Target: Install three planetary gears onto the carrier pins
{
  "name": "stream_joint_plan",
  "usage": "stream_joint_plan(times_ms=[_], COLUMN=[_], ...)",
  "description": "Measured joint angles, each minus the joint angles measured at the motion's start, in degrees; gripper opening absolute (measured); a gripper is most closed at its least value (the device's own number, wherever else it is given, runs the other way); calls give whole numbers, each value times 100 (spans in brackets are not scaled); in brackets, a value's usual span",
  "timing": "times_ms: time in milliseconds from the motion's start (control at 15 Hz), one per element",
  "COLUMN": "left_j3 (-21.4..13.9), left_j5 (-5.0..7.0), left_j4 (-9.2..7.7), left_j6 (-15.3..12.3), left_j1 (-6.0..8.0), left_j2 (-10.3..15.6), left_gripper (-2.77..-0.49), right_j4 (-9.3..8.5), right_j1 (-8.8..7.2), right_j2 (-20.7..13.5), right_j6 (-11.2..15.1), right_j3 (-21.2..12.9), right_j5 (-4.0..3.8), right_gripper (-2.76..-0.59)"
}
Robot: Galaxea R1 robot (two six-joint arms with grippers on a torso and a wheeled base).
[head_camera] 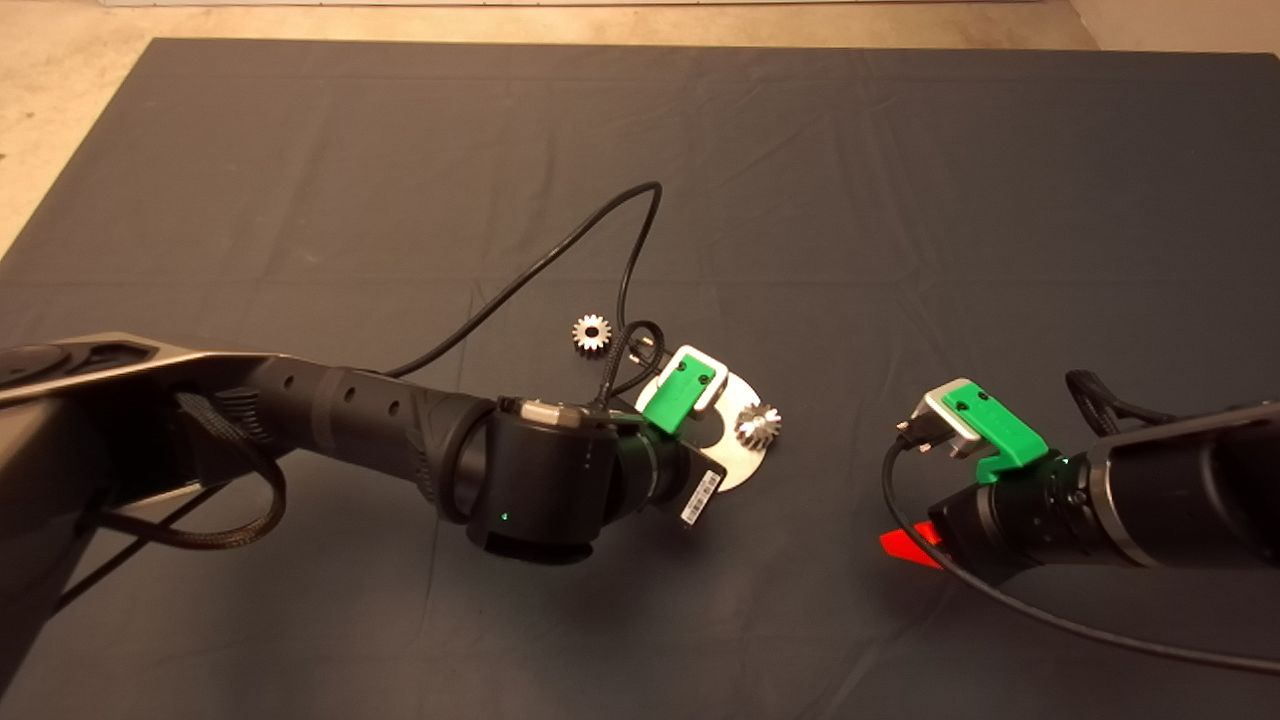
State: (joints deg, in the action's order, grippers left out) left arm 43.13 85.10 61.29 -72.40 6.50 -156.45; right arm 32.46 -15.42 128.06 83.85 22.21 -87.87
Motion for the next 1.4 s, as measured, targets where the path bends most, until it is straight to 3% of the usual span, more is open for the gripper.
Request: stream_joint_plan(times_ms=[333,733,1133,1400], left_j3=[-44,-52,-91,-91], left_j5=[18,28,-104,-113], left_j4=[238,271,286,286], left_j6=[2,2,18,22], left_j1=[-129,-144,-157,-157], left_j2=[13,15,116,124], left_gripper=[-250,-250,-250,-250], right_j4=[-13,-17,-66,-79], right_j1=[-2,-4,-65,-66], right_j2=[0,0,0,0], right_j6=[-1,-1,-1,-1], right_j3=[0,0,0,0], right_j5=[2,2,0,0], right_gripper=[-134,-134,-134,-134])
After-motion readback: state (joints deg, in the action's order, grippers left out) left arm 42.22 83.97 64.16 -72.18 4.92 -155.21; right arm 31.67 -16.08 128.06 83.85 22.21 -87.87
